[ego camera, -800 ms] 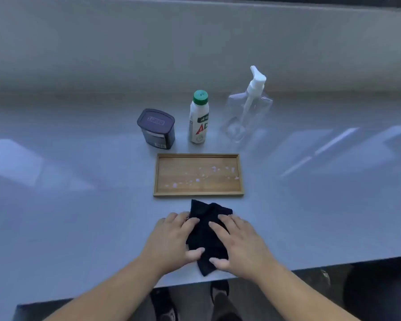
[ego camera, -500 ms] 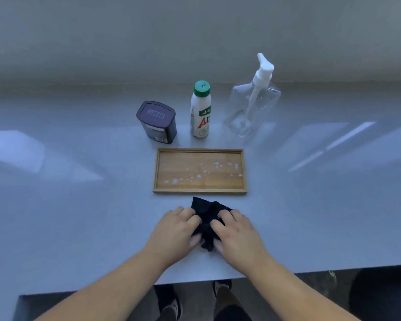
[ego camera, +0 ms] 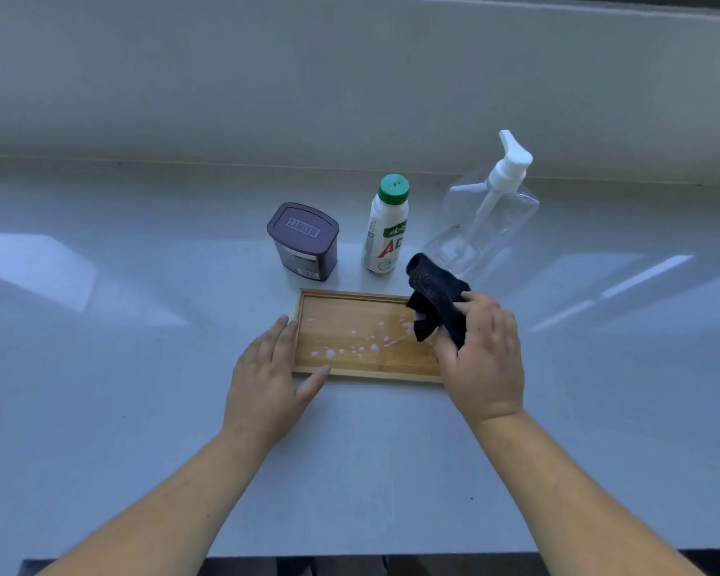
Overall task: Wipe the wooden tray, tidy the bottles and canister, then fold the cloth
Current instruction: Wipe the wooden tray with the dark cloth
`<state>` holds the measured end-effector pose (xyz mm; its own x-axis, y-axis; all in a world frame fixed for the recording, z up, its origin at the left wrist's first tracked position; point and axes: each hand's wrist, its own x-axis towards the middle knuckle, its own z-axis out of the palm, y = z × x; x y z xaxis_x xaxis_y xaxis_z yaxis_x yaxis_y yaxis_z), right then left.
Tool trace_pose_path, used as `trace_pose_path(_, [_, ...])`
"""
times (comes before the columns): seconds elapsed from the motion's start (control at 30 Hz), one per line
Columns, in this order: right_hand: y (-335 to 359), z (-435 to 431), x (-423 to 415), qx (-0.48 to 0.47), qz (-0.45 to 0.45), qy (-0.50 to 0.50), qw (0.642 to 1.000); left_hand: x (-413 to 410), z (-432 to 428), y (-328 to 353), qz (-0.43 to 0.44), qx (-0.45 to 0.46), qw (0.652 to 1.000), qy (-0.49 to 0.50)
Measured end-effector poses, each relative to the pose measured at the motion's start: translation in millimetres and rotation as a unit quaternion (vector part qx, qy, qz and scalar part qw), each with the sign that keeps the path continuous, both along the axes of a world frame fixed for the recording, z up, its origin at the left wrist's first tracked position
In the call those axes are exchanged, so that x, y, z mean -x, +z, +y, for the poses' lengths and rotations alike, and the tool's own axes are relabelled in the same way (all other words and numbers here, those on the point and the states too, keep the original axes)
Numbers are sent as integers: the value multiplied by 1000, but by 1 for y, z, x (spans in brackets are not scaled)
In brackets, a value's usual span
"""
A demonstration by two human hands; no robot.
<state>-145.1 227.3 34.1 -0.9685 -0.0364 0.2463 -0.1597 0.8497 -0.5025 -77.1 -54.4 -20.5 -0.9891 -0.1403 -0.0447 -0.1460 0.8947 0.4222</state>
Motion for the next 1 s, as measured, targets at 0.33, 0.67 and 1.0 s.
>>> trace_pose_path(0.33, [-38, -39, 13, -133, -164, -20, 977, -5, -15, -37, 25, 0, 1000, -14])
trace_pose_path(0.67, [-42, -163, 16, -98, -176, 177, 963, -5, -16, -36, 15, 4, 1000, -11])
trace_pose_path(1.0, [-25, -23, 4, -153, -199, 16, 968, -4, -13, -33, 23, 21, 999, -10])
